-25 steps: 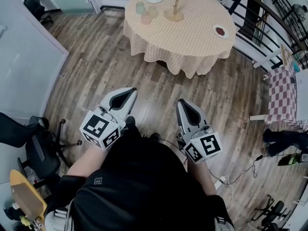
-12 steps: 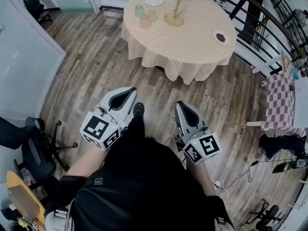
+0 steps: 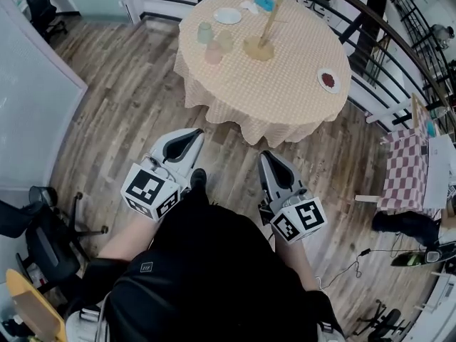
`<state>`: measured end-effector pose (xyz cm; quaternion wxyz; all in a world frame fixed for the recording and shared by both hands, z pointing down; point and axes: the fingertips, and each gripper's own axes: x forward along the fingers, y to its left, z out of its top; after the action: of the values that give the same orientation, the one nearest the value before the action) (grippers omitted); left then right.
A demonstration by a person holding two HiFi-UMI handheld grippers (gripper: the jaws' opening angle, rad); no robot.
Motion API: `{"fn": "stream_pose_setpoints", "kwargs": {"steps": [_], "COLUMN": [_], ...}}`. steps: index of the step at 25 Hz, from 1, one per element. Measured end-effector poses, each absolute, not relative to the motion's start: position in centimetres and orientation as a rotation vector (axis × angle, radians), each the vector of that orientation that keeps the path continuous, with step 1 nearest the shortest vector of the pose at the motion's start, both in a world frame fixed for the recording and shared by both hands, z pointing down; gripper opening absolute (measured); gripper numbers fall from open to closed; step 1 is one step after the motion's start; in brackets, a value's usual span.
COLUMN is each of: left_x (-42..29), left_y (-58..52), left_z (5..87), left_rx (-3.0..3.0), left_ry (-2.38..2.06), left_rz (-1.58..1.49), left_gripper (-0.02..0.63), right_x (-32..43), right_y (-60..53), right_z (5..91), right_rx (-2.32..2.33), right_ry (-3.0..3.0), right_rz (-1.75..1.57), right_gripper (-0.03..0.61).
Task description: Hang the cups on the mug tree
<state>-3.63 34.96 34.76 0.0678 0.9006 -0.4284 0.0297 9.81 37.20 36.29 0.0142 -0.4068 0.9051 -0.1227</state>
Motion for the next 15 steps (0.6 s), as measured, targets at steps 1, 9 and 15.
{"fn": "stream_pose_setpoints", "kwargs": {"steps": [1,9,15], "left_x": [-4.2,-9.3,-10.5], "left_y": [33.8,25.7,21.4], "left_z": [34.7,33.9,34.5], "left_rx": [2.714,2.726,2.708], "left_ry": [-1.294,-1.283,-1.273], "left_rz": [0.088,0.092,0.14], "left_gripper": [0.006,0.006,0.006], "right_x": [9.2,3.5,1.9], "right_y": [36.0,26.8,22.4], "right_z": [36.2,33.5,34.2], "right_rx": [-1.267,-1.29,-1.273], "right_ry": [2.821,2.801,2.823], "right_rz": [-0.386,-0.313,-0.357], "right_gripper": [0.018,0.018,0.018]}}
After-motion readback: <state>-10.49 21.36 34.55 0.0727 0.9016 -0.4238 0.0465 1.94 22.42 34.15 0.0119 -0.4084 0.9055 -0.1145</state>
